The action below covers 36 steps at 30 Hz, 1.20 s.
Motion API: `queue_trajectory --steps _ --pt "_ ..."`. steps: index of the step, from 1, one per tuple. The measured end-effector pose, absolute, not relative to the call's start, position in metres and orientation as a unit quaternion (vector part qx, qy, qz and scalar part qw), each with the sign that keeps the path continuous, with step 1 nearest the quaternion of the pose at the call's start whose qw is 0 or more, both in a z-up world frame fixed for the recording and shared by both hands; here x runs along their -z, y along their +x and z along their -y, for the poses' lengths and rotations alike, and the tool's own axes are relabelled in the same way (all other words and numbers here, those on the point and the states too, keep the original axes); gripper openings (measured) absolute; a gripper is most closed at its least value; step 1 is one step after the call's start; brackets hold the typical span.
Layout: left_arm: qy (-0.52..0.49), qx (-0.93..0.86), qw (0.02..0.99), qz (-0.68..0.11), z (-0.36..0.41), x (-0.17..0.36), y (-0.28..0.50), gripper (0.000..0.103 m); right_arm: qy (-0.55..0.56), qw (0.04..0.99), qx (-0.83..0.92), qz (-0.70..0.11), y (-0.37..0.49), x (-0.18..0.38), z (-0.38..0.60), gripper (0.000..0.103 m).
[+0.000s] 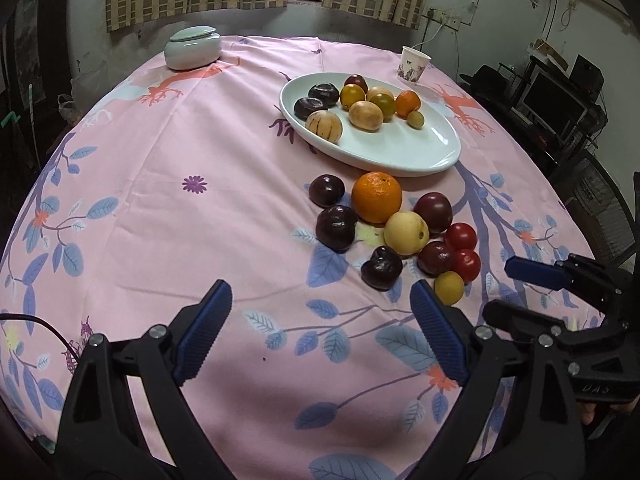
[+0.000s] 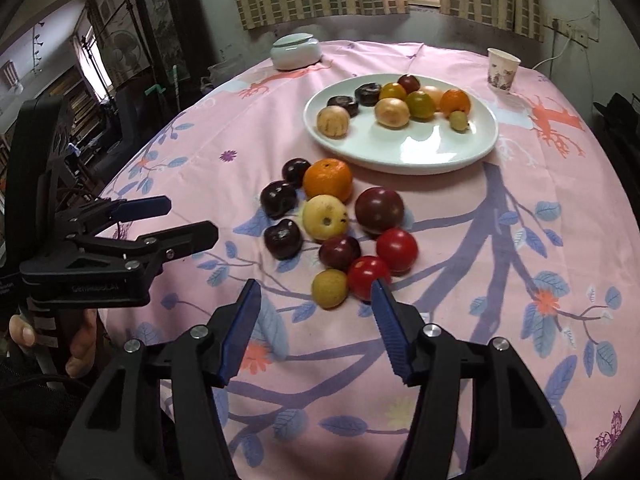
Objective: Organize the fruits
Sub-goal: 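Move both open tools back over the fruit pile, then grasp a dark purple plum with the left tool while the right tool grasps a small yellow-green fruit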
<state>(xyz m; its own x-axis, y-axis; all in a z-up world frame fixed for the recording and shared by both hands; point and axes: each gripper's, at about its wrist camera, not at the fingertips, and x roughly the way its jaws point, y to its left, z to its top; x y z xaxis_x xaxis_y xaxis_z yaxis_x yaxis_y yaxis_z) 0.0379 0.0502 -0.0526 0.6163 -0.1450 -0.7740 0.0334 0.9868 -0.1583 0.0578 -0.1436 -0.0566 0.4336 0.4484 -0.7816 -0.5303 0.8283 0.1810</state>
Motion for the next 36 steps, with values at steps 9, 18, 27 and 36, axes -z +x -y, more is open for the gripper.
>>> queue_trajectory --steps 9,18,27,36 --pt "-0.078 0.04 0.896 -0.436 -0.068 0.058 0.035 0.092 -0.083 0.837 -0.246 -0.481 0.069 0.086 0.12 0.035" --pt "-0.061 0.062 0.888 -0.452 -0.051 0.068 0.042 0.093 -0.063 0.84 -0.245 -0.48 0.075 0.096 0.124 0.025" --pt "-0.025 0.064 0.884 -0.462 -0.013 0.082 0.061 0.091 -0.022 0.846 -0.235 -0.478 0.066 0.091 0.16 0.025" --pt "-0.002 0.06 0.881 -0.469 0.011 0.099 0.087 0.055 0.016 0.844 -0.236 -0.482 0.068 0.095 0.188 0.025"
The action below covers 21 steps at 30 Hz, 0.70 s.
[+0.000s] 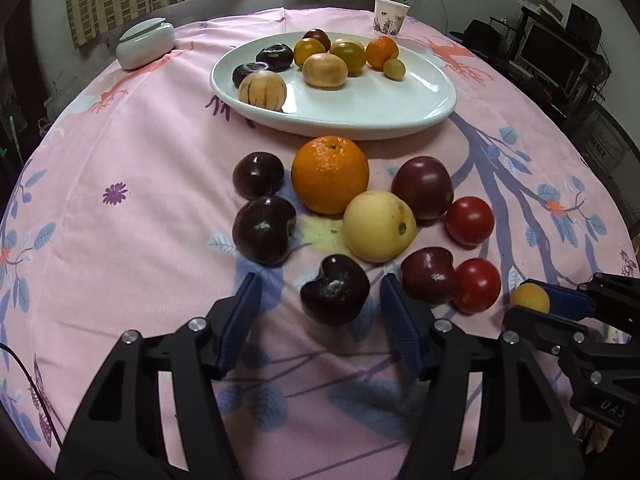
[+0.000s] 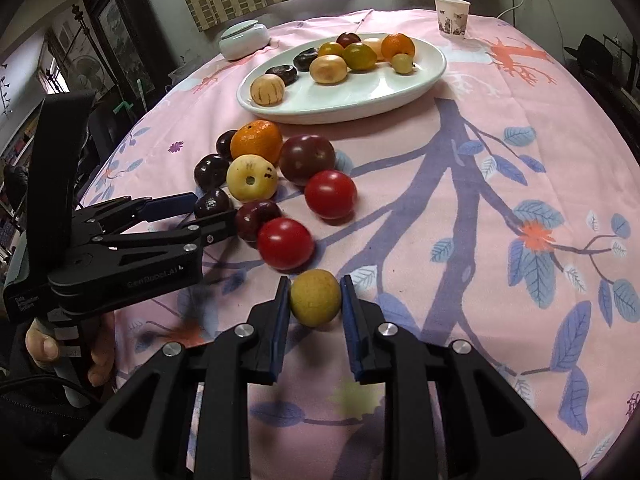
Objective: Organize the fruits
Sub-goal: 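Grasp a dark purple plum with the left tool while the right tool grasps a small yellow-green fruit, then lower both held fruits onto the white plate and open both tools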
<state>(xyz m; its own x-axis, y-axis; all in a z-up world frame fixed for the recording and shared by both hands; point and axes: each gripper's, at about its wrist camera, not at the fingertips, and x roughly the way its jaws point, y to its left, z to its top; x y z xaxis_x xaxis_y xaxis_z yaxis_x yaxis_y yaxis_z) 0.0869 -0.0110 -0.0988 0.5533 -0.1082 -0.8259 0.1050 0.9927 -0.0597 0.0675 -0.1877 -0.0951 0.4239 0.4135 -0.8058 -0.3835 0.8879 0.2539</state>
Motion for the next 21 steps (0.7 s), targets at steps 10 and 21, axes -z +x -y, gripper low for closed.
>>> queue_trajectory --steps 10,21 --pt "-0.034 0.09 0.885 -0.455 0.001 0.082 0.065 0.032 0.018 0.843 -0.245 -0.478 0.063 0.09 0.179 0.025" --pt "-0.042 0.108 0.888 -0.445 -0.008 0.074 0.05 0.032 0.003 0.843 -0.246 -0.478 0.058 0.084 0.161 0.025"
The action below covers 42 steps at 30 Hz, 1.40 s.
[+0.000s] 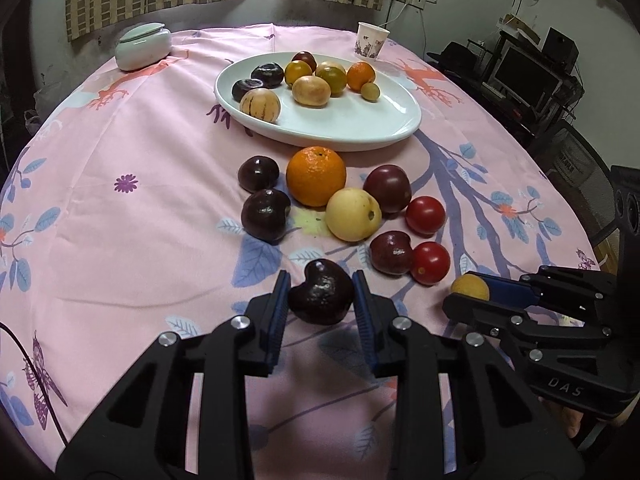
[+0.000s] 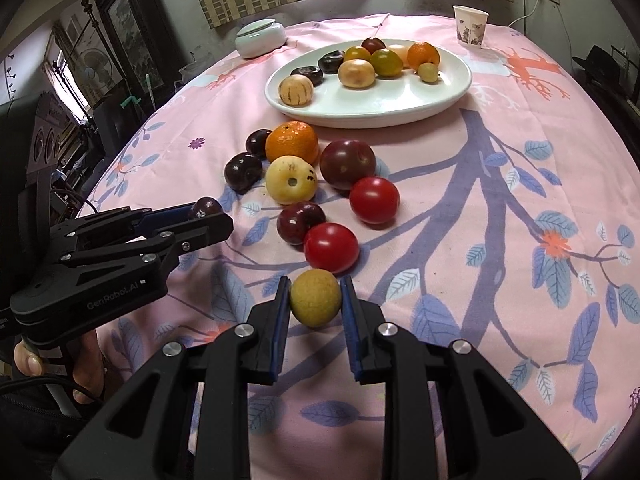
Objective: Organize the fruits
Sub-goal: 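Lower both held fruits onto the white plate and open both tools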
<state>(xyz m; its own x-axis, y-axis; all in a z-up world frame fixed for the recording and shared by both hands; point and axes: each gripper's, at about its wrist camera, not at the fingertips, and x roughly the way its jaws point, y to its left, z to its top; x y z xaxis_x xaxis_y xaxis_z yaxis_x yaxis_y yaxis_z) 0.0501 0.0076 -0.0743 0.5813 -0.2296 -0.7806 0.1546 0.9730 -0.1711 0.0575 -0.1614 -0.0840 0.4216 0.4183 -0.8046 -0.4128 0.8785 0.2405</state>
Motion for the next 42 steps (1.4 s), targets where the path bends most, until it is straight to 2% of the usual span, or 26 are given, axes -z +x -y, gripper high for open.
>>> queue_trajectory --steps 9,13,17,21,24,29,42 --pt "-0.044 0.117 0.888 -0.442 -0.013 0.059 0.055 0.032 0.004 0.838 -0.256 -0.481 0.063 0.08 0.16 0.025" --pt "-0.031 0.119 0.892 -0.436 -0.016 0.038 0.073 0.032 -0.006 0.834 -0.282 -0.474 0.076 0.06 0.162 0.025" --pt "-0.012 0.105 0.904 -0.413 -0.02 0.005 0.112 0.032 -0.03 0.843 -0.284 -0.456 0.107 0.034 0.162 0.025" --pt "-0.025 0.103 0.898 -0.428 -0.023 -0.01 0.178 0.032 -0.048 0.861 -0.261 -0.434 0.154 0.019 0.161 0.025" --pt "-0.033 0.081 0.89 -0.448 -0.021 -0.004 0.23 0.032 -0.061 0.879 -0.241 -0.407 0.19 0.016 0.157 0.025" --pt "-0.05 0.06 0.876 -0.476 -0.017 0.02 0.283 0.032 -0.065 0.876 -0.219 -0.426 0.254 0.039 0.15 0.025" --pt "-0.051 0.06 0.863 -0.5 -0.015 0.045 0.309 0.032 -0.061 0.863 -0.213 -0.453 0.297 0.063 0.145 0.025"
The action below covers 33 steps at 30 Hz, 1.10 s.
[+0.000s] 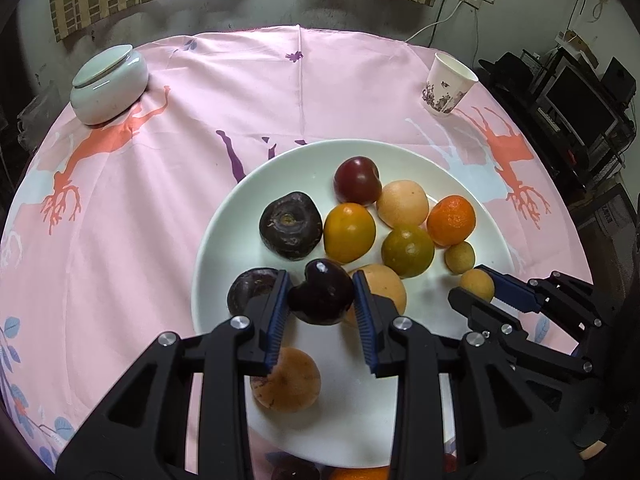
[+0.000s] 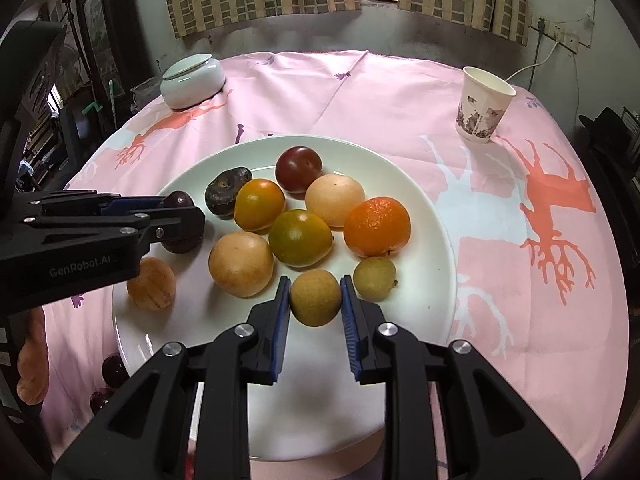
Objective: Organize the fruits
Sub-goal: 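Lower both held fruits onto the white plate and open both tools, then move both open tools back over the fruit pile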
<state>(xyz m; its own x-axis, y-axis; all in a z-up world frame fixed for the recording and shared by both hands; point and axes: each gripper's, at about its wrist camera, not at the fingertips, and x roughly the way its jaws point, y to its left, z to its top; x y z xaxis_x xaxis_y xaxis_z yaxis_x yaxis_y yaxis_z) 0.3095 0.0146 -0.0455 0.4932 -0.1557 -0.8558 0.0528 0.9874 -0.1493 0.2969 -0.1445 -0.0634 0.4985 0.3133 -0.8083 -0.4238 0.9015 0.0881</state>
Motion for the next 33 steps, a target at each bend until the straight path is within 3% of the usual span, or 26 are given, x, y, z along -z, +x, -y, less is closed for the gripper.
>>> queue_trajectory --steps 7,9,12,19,23,25,26,33 --pt "-0.048 0.063 0.859 -0.505 -0.01 0.047 0.313 0.034 -0.06 0.866 -0.207 -0.452 0.304 0.063 0.14 0.025" --pt "-0.047 0.068 0.86 -0.503 -0.01 0.043 0.309 0.043 -0.071 0.865 -0.205 -0.452 0.304 0.062 0.138 0.029" --pt "-0.041 0.065 0.874 -0.48 -0.014 0.027 0.294 0.063 -0.084 0.874 -0.19 -0.44 0.298 0.056 0.142 0.062" --pt "-0.07 0.092 0.884 -0.452 -0.034 -0.001 0.224 0.091 -0.065 0.878 -0.206 -0.427 0.243 0.03 0.164 0.063" --pt "-0.046 0.106 0.883 -0.454 -0.03 0.014 0.166 0.092 -0.054 0.866 -0.238 -0.436 0.187 0.028 0.171 0.067" --pt "-0.039 0.103 0.886 -0.451 -0.029 0.027 0.137 0.093 -0.042 0.86 -0.241 -0.448 0.157 0.035 0.175 0.084" --pt "-0.037 0.096 0.887 -0.449 -0.03 0.033 0.123 0.093 -0.033 0.858 -0.239 -0.454 0.145 0.039 0.177 0.086" --pt "-0.038 0.041 0.893 -0.446 -0.052 0.069 0.059 0.094 -0.03 0.86 -0.266 -0.434 0.065 0.058 0.167 0.088"
